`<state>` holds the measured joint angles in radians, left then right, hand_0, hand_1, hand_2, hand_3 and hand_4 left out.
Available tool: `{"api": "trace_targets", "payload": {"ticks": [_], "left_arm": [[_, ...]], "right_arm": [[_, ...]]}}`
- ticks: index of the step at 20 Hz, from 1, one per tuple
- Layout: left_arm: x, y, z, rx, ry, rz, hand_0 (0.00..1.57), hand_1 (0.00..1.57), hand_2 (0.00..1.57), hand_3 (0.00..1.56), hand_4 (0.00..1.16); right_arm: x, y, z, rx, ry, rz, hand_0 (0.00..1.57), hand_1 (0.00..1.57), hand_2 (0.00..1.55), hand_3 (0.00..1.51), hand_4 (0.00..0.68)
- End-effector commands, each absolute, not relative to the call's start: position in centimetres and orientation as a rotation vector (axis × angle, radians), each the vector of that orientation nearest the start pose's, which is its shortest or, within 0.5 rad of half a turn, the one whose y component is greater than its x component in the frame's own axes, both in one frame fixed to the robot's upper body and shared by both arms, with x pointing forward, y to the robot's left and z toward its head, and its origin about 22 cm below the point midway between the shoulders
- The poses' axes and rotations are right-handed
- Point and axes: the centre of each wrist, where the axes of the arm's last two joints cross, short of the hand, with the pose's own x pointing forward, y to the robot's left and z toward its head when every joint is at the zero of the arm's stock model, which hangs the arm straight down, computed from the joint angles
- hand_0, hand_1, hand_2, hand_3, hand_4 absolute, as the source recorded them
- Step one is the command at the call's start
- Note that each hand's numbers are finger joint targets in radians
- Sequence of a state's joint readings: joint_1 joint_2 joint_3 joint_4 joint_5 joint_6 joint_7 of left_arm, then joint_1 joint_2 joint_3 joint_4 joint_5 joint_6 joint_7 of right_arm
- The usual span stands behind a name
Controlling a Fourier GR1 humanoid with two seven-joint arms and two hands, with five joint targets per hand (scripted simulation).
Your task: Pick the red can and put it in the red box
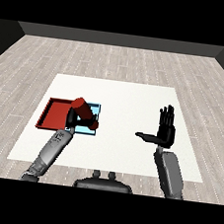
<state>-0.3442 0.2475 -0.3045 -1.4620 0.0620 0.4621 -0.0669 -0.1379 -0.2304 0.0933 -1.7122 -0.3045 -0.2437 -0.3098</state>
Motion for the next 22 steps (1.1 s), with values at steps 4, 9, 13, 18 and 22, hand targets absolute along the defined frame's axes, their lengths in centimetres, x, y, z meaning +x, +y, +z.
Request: {"api": "trace_targets", "payload": {"ticks": [4,9,13,18,22], "left_arm": [[33.0,23.4,7.8,0.412,-1.818,-0.164,1.57,1.57,1.55,1.44,1.13],[36.1,28.3,7.7,0.617,-1.718,-0.207,1.57,1.57,1.51,1.42,1.10],[37.0,31.3,5.2,0.694,-1.559,-0.166,1.57,1.57,1.53,1.44,1.09],[35.6,36.5,0.4,0.760,-1.387,-0.104,1.57,1.57,1.57,1.49,1.09],[35.4,37.7,-1.6,0.819,-1.269,-0.127,1.57,1.57,1.57,1.50,1.04]], "right_arm": [[23.6,-26.2,2.6,-0.038,-1.997,-0.111,0.00,0.00,0.00,0.00,0.000],[25.2,-24.9,1.7,-0.032,-1.945,-0.135,0.00,0.00,0.00,0.00,0.000],[25.0,-27.1,0.0,-0.061,-1.932,-0.127,0.00,0.00,0.00,0.00,0.000],[26.0,-27.4,-0.4,-0.087,-1.971,-0.112,0.00,0.00,0.00,0.00,0.000],[25.1,-27.2,1.5,-0.031,-1.998,-0.096,0.00,0.00,0.00,0.00,0.000]]}}
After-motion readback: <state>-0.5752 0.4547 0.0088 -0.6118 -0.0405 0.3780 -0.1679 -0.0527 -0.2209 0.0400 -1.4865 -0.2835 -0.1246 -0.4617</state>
